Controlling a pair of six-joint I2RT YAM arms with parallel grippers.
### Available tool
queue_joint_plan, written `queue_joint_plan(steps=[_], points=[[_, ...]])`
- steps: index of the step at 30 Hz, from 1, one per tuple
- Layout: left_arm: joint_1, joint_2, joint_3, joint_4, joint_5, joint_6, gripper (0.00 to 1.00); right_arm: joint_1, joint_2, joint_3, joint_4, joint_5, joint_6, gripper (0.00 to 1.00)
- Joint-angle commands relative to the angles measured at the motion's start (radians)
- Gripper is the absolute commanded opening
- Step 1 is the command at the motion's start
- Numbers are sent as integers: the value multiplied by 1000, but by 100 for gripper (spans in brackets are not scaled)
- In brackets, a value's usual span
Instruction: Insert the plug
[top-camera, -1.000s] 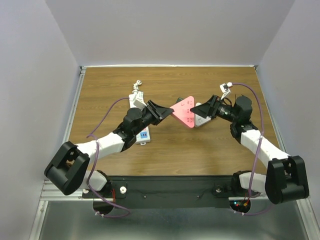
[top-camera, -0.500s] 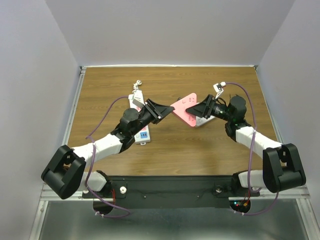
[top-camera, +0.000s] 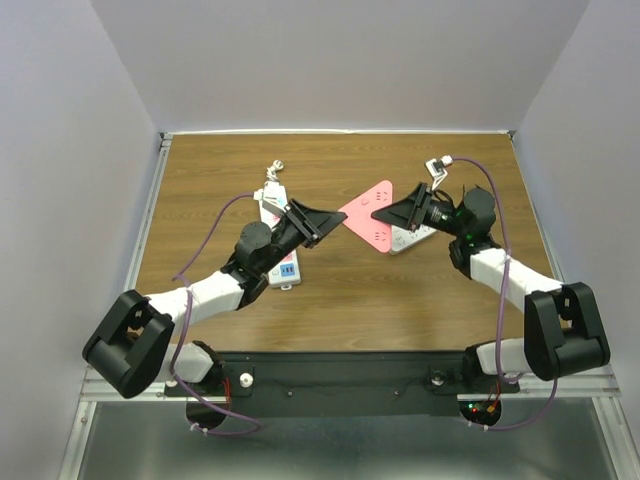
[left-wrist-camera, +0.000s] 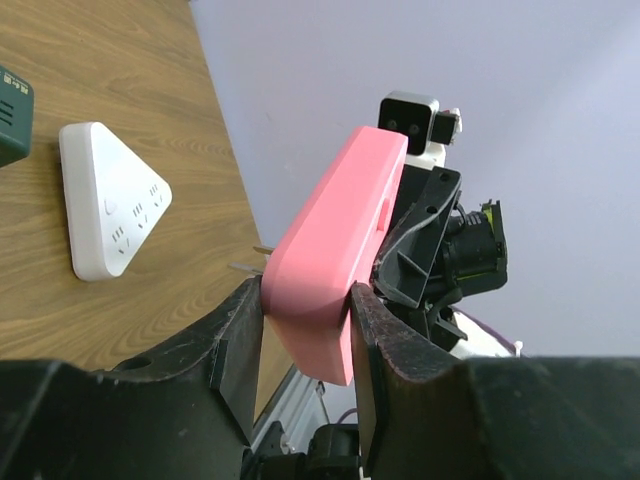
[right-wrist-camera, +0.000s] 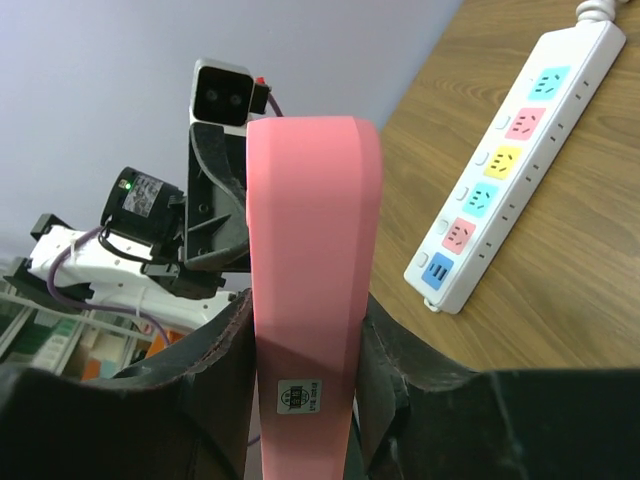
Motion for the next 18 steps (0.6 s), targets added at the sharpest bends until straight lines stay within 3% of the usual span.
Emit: queue_joint_plan(steps=[1, 3, 4, 7, 12, 15, 18], points=[[-12, 1, -20, 130, 54, -8, 15, 25, 12, 30, 87, -46, -38, 1], [-6, -2, -31, 129, 58, -1, 31, 25, 13, 33, 87, -41, -35, 0], [0, -8, -36, 117, 58, 16, 46, 26, 23, 33, 87, -37, -29, 0], [34, -48, -43, 23, 58, 82, 64, 25, 42, 50, 87, -26, -7, 0], [126, -172, -94, -158, 33, 195, 79, 25, 144, 122, 90, -43, 40, 0], [173, -273, -132, -277, -8, 267, 81, 25, 196, 150, 91, -63, 41, 0], [186, -379, -148, -423, -156, 337, 84, 35, 258, 191, 91, -73, 53, 0]])
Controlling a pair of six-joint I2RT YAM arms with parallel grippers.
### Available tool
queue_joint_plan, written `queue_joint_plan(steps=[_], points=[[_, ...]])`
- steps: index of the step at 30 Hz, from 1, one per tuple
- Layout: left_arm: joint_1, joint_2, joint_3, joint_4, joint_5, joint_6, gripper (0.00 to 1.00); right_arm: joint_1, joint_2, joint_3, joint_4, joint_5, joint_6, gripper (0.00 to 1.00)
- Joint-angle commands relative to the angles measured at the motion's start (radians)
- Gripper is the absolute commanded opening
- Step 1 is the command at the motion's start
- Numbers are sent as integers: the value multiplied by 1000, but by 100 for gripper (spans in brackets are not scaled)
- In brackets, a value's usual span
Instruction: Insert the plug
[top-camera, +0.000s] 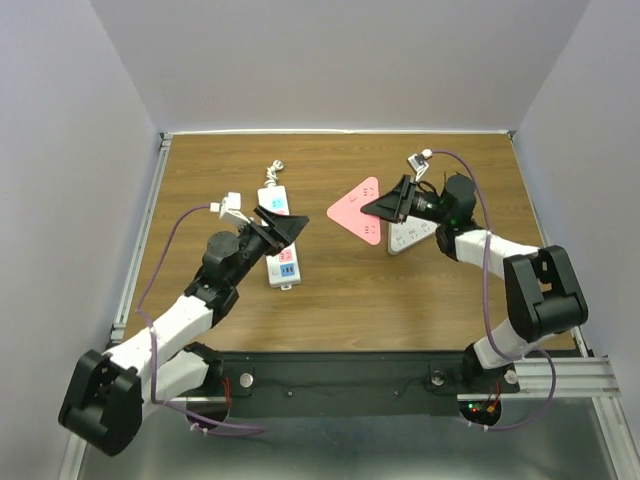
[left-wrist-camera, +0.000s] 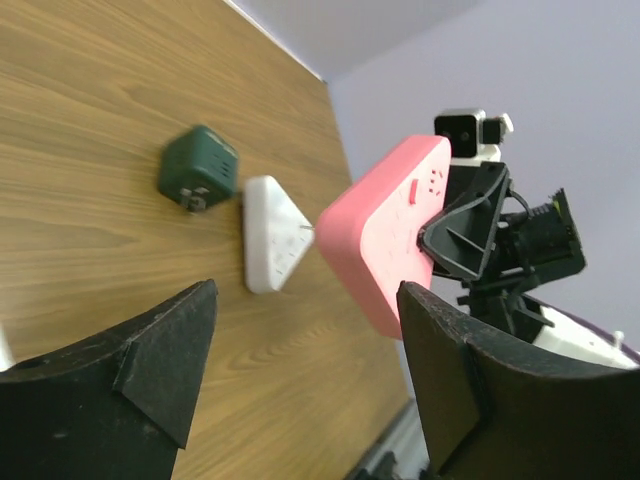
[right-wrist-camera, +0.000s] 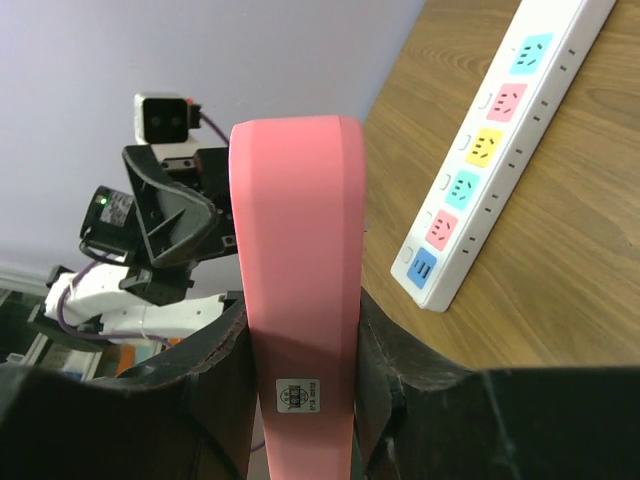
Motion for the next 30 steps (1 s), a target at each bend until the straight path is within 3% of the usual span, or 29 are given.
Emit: queue_joint_plan(steps=[1, 6, 15, 30], points=[[15, -109, -25, -208, -159, 151, 84, 24, 63, 97, 76, -39, 27, 0], [61, -123, -70, -230, -196, 195, 88, 120, 210, 180, 76, -57, 23, 0], [138, -92, -162, -110, -95, 224, 96, 197, 431, 294, 74, -115, 30, 0], [208, -28, -244, 45, 18, 215, 99, 261, 620, 429, 74, -229, 43, 1]])
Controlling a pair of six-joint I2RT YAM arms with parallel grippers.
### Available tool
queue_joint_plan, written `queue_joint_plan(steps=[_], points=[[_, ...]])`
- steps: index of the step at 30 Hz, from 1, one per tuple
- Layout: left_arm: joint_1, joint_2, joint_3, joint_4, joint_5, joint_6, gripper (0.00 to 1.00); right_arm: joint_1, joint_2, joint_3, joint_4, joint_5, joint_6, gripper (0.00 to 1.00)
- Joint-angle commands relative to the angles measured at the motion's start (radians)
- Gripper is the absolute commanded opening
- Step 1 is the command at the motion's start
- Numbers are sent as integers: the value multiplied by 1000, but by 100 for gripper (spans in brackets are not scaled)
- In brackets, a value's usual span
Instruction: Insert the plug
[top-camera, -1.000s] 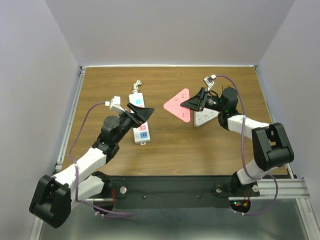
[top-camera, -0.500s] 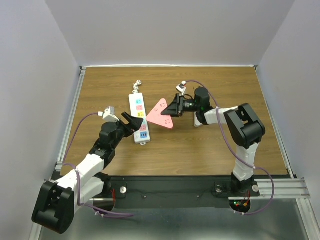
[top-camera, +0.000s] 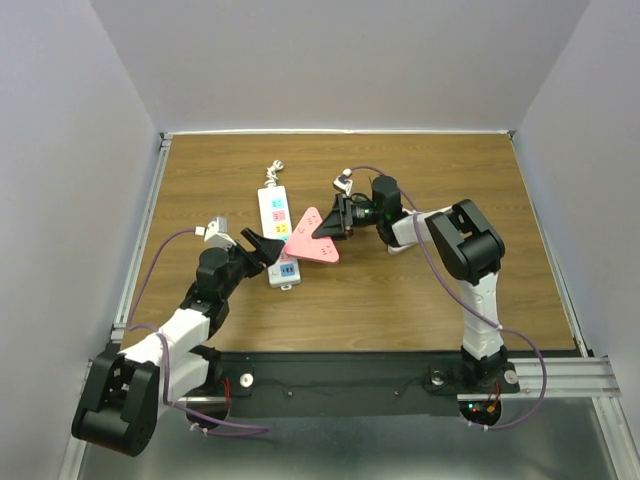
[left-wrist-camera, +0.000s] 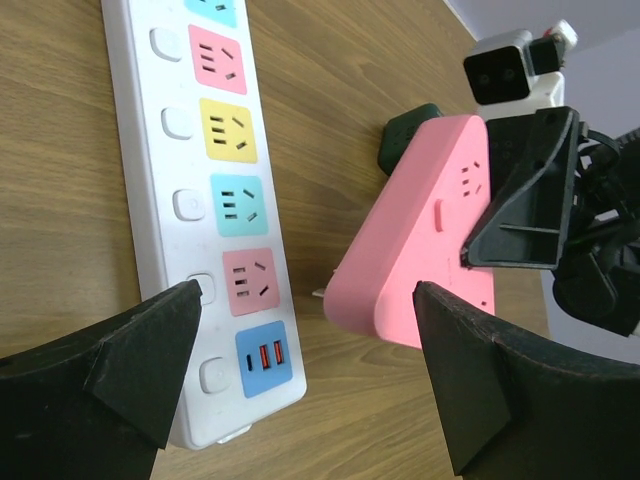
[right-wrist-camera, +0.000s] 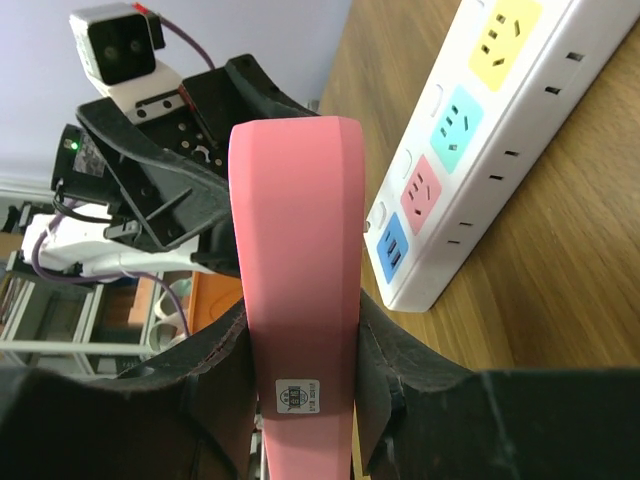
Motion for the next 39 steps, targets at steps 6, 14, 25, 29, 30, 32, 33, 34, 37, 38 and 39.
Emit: queue_joint_plan(steps=[6, 14, 25, 29, 30, 32, 33, 34, 37, 38, 39], points=[[22, 17, -42, 133, 67, 11, 99, 41, 63, 73, 63, -58, 19, 1], [29, 84, -48, 181, 72, 15, 99, 45, 100, 114, 63, -35, 20, 0], [36, 147, -42, 205, 73, 18, 99, 45, 143, 150, 63, -19, 29, 0], [36, 162, -37, 208, 69, 21, 99, 47, 154, 144, 63, -13, 26, 0], [38, 167, -36, 210, 70, 23, 99, 45, 157, 145, 63, -12, 26, 0], [38, 176, -33, 210, 78, 26, 99, 47, 165, 145, 63, -9, 25, 0], [38, 179, -31, 210, 77, 26, 99, 45, 165, 144, 65, -6, 22, 1], [38, 182, -31, 213, 78, 28, 99, 45, 168, 145, 65, -3, 22, 0], [39, 187, -30, 214, 77, 29, 99, 47, 172, 150, 63, 4, 19, 0], [39, 193, -30, 216, 78, 29, 99, 47, 178, 151, 63, 5, 17, 0], [39, 195, -28, 219, 77, 31, 99, 47, 181, 156, 65, 7, 17, 0]])
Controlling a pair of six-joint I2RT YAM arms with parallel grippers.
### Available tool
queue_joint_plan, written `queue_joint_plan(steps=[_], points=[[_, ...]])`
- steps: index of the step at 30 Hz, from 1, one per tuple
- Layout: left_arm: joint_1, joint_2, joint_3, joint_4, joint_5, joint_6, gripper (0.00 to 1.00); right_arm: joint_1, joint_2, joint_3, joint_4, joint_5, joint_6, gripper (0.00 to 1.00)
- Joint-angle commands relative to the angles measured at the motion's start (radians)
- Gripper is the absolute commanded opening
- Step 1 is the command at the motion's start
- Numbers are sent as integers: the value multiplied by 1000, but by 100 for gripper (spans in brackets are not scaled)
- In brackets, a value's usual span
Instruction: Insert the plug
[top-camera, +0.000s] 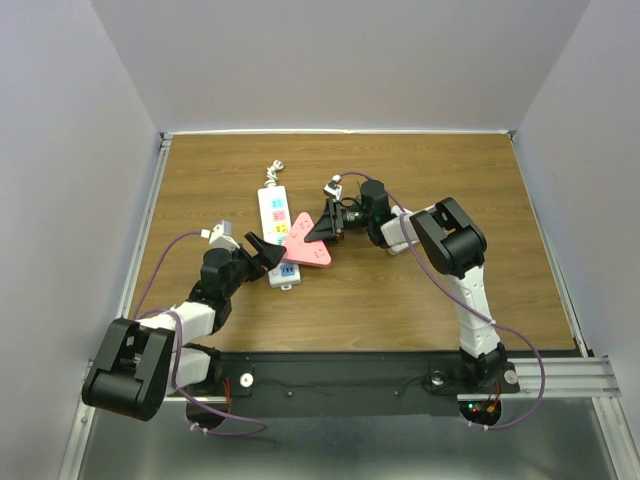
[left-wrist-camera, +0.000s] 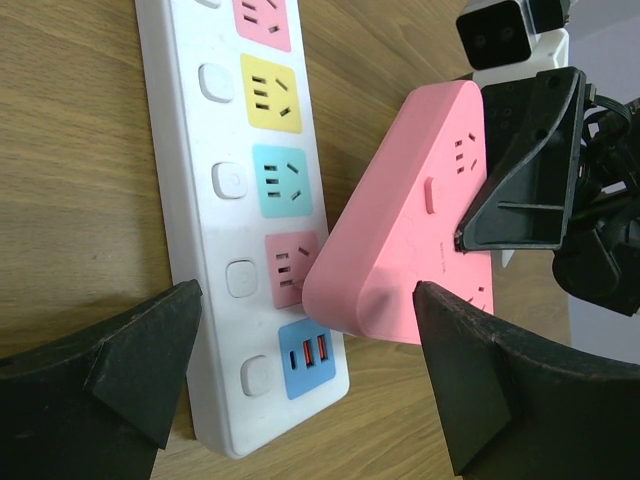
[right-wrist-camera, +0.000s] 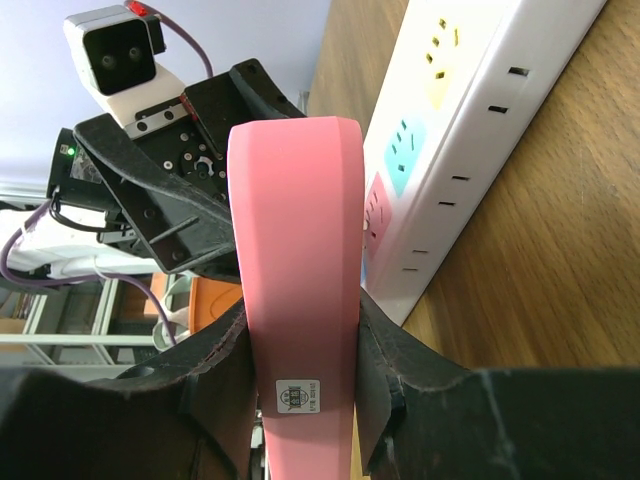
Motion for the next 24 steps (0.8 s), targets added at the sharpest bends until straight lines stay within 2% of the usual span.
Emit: queue_joint_plan(steps=[1, 24], points=[[7, 9, 5, 63, 14, 25, 99, 8, 29, 44, 50, 24, -12, 0], [10, 41, -7, 93, 22, 23, 99, 8, 45, 55, 74, 103, 23, 0]])
